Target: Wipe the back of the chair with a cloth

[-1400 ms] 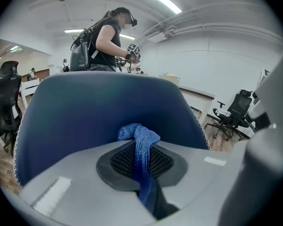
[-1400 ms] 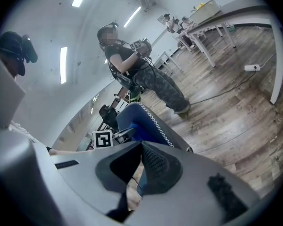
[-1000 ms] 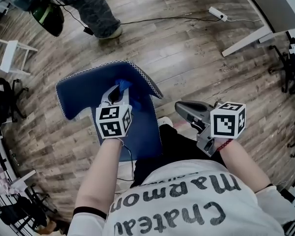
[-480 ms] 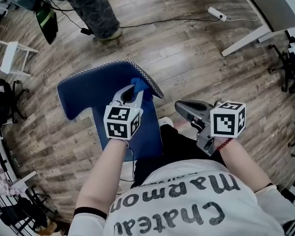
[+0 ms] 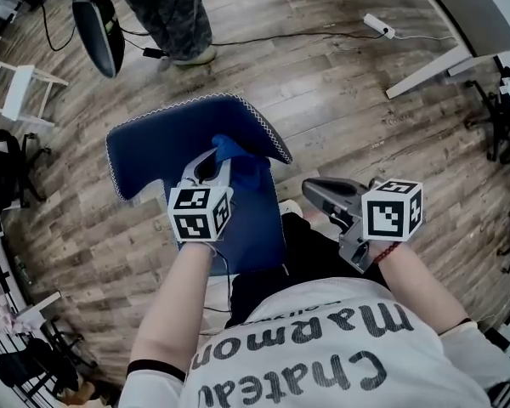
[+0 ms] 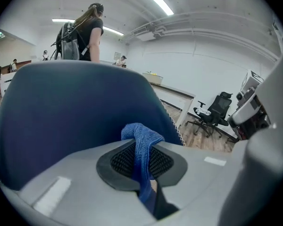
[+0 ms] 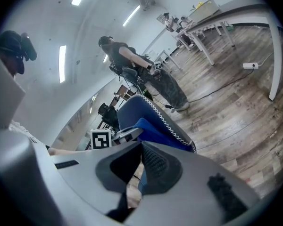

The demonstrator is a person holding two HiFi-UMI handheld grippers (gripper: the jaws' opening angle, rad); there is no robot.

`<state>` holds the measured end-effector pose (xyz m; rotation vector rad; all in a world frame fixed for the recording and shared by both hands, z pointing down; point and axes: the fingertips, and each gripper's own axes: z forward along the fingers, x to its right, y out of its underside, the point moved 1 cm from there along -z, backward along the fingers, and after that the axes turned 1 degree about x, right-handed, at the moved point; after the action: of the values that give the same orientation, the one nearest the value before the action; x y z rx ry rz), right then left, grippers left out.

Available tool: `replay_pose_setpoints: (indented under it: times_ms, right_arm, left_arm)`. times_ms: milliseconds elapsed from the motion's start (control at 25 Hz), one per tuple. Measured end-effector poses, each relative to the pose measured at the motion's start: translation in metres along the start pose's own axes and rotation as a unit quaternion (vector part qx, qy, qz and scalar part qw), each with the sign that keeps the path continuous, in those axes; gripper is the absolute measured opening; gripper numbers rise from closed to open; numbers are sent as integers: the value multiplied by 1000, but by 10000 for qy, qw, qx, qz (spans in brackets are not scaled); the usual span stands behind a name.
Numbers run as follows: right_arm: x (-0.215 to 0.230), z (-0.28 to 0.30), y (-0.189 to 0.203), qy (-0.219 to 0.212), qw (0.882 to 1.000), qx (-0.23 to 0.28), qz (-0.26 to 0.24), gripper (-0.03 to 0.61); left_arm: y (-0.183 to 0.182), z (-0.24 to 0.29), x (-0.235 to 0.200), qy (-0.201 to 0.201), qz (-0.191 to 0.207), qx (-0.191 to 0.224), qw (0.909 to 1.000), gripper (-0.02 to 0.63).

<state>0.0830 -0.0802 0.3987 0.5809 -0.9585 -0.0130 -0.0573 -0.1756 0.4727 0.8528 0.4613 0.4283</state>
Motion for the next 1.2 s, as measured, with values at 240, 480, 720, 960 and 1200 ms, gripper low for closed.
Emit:
replay_pose_setpoints:
  times_ms: [240,480,720,960,1200]
  right_arm:
    - [-13,28,31,-202,9994,-226,186,15]
    - [-15,72,71,-461,9962,-475,563,14]
    - [-5,111,102,-590,9920,-765,818,15]
    - [7,133,111,-616,9898,-935,877,15]
    - [14,136,118,-583,9883,-990,1000,15]
  left_arm:
    - [23,-33,-56,-652,-184,-117,9976,41]
    - [48,-65,-116,-1269,-191,-319,9912,41]
    - [64,-89,-169,-1924,-293,-354,9802,41]
    - [58,-81,-186,-2011,-258,-93,9792,41]
    - [53,-63,-177,-1859,-224,6,9823,41]
